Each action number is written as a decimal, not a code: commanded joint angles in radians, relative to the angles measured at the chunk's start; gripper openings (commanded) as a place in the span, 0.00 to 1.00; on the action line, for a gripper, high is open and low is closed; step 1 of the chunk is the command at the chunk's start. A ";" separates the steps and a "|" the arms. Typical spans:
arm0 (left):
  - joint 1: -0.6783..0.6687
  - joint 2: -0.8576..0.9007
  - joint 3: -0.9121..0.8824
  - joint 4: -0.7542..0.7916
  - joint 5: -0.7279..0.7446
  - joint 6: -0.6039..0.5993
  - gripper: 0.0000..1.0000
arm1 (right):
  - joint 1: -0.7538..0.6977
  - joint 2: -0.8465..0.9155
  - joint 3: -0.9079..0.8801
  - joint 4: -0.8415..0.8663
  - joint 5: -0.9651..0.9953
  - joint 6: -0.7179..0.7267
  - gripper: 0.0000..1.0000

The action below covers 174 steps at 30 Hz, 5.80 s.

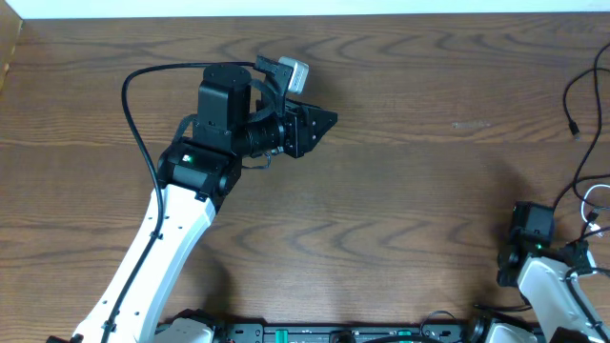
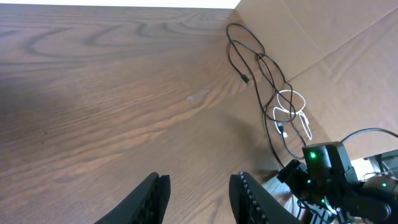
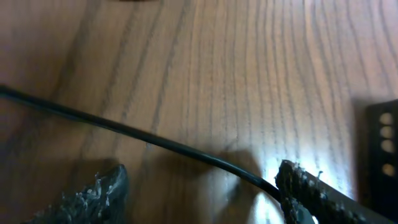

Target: Untangle cables

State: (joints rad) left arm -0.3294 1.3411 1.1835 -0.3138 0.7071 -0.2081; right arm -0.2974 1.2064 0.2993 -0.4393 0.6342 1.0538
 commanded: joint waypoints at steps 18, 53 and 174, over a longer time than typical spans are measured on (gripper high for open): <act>-0.003 0.006 0.013 -0.011 -0.002 0.017 0.37 | -0.004 0.032 -0.127 0.099 -0.386 0.001 0.67; -0.003 0.006 0.013 -0.018 -0.002 0.017 0.37 | -0.004 0.032 -0.127 -0.200 -1.044 0.085 0.01; -0.001 -0.447 0.014 -0.112 -0.825 0.036 0.95 | -0.035 -0.336 1.187 -0.499 -1.262 -1.167 0.99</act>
State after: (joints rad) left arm -0.3309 0.8951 1.1835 -0.4236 -0.0895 -0.1810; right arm -0.3344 0.8810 1.4776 -0.9321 -0.6064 -0.1135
